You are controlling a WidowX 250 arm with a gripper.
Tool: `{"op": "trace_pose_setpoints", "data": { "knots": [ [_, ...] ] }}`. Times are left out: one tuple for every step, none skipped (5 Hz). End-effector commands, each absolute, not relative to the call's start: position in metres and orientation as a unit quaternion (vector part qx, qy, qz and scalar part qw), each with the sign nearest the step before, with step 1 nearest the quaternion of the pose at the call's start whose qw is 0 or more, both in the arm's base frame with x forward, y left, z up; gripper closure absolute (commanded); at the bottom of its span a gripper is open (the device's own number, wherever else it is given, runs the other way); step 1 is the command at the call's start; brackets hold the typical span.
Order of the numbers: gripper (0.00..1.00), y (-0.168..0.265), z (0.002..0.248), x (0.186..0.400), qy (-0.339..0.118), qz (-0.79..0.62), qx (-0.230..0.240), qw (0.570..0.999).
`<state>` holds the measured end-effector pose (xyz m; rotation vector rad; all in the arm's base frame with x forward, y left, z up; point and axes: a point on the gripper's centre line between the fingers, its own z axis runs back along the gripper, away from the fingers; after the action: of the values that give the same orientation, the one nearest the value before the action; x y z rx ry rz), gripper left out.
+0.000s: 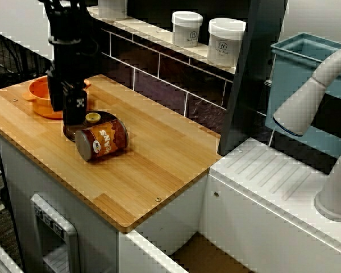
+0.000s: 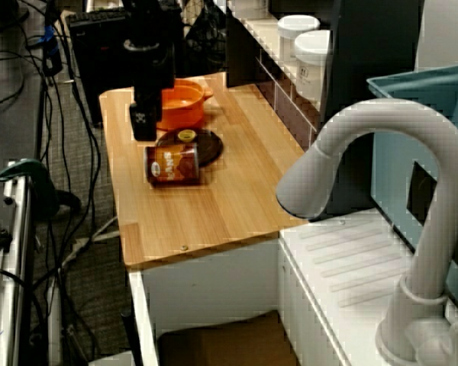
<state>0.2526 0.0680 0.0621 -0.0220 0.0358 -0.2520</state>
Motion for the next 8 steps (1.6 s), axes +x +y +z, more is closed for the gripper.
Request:
{"op": "trace_pose_setpoints", "data": {
  "knots": [
    [0.0, 0.065, 0.072, 0.256, -0.025, -0.037, 0.022, 0.999],
    [0.0, 0.062, 0.07, 0.262, -0.019, -0.039, 0.026, 0.999],
    [0.0, 0.064, 0.073, 0.267, -0.018, -0.034, 0.021, 0.999],
    [0.0, 0.064, 0.071, 0.273, -0.018, -0.028, 0.021, 0.999],
    [0.0, 0.06, 0.068, 0.277, -0.011, -0.034, 0.019, 0.999],
    [0.0, 0.05, 0.063, 0.277, -0.008, -0.043, 0.023, 0.999],
    [0.0, 0.035, 0.063, 0.272, -0.012, -0.049, 0.025, 0.998],
    [0.0, 0.013, 0.062, 0.268, -0.015, -0.058, 0.029, 0.998]
  ]
}}
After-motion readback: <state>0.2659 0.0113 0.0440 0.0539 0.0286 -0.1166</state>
